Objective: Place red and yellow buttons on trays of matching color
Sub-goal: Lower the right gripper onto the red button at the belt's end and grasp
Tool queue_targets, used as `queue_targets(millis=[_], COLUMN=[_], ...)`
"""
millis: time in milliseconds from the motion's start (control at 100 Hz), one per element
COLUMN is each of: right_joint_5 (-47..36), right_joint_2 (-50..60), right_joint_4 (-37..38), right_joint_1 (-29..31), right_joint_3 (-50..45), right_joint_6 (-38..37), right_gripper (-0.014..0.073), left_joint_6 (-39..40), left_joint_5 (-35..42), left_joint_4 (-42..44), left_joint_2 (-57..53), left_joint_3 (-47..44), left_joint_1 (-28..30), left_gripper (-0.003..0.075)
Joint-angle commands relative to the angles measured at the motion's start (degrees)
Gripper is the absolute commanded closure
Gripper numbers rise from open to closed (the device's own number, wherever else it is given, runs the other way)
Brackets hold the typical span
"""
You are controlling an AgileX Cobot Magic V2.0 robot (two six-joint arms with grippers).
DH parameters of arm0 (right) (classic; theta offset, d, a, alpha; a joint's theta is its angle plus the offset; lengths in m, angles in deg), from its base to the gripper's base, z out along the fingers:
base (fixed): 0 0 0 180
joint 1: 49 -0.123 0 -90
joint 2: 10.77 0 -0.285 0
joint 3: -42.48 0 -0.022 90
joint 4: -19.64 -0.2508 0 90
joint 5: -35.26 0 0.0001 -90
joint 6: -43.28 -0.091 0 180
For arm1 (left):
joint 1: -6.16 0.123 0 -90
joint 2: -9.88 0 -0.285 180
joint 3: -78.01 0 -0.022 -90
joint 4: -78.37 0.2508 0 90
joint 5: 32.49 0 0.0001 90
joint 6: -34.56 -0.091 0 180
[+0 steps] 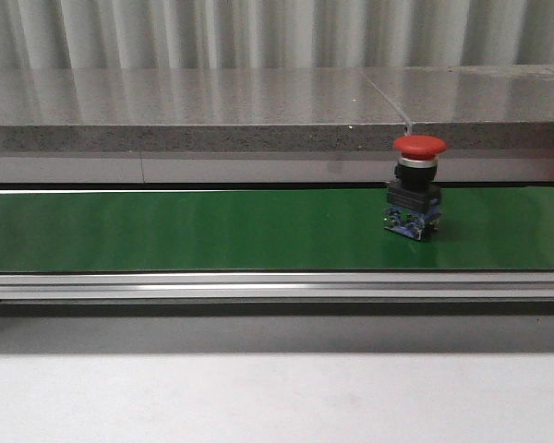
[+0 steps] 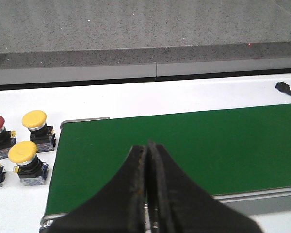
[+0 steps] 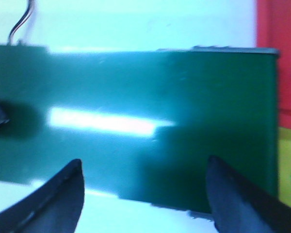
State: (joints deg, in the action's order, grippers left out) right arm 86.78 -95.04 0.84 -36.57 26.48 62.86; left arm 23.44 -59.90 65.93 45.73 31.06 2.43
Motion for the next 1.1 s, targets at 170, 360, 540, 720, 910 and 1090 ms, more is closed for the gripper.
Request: queue_targets(millis=[170,360,540,720,910,1090], right_joint_5=[3.56,3.12,0.46,-3.98,-9.73,-10.92], right_joint_2=[2.06,1.99,-0.25,-4.75,-8.32,-9.38], right_joint_4=[-0.97,-1.03,-1.60,-1.60,-1.60,-1.60], right_joint_1=[-9.35,-13.88,-18.04,-19.97,-19.97,-19.97], right_joint_3=[1.66,1.66,1.66,1.66,1.66,1.66], right_joint_6=[4.87,7.89,8.74,9.47,9.73,9.73], right_gripper=[0.0064,0.0064,0.0064,0.0064,0.0065,0.0224], left_joint_6=[0.15,0.15,0.15,0.15,0.15,0.15], left_joint_5=[4.63,4.63,4.63,4.63,4.63,4.63], left_joint_4=[-0.92,-0.92,-0.92,-0.92,-0.92,-0.92], left_joint_2=[0.07,0.07,0.07,0.07,0.07,0.07], left_joint_3=[1.59,1.59,1.59,1.59,1.59,1.59], left_joint_1=[-0.43,-0.43,-0.43,-0.43,-0.43,-0.43], left_gripper=[0.0740,0.0740,0.0740,0.0740,0.0740,0.0740])
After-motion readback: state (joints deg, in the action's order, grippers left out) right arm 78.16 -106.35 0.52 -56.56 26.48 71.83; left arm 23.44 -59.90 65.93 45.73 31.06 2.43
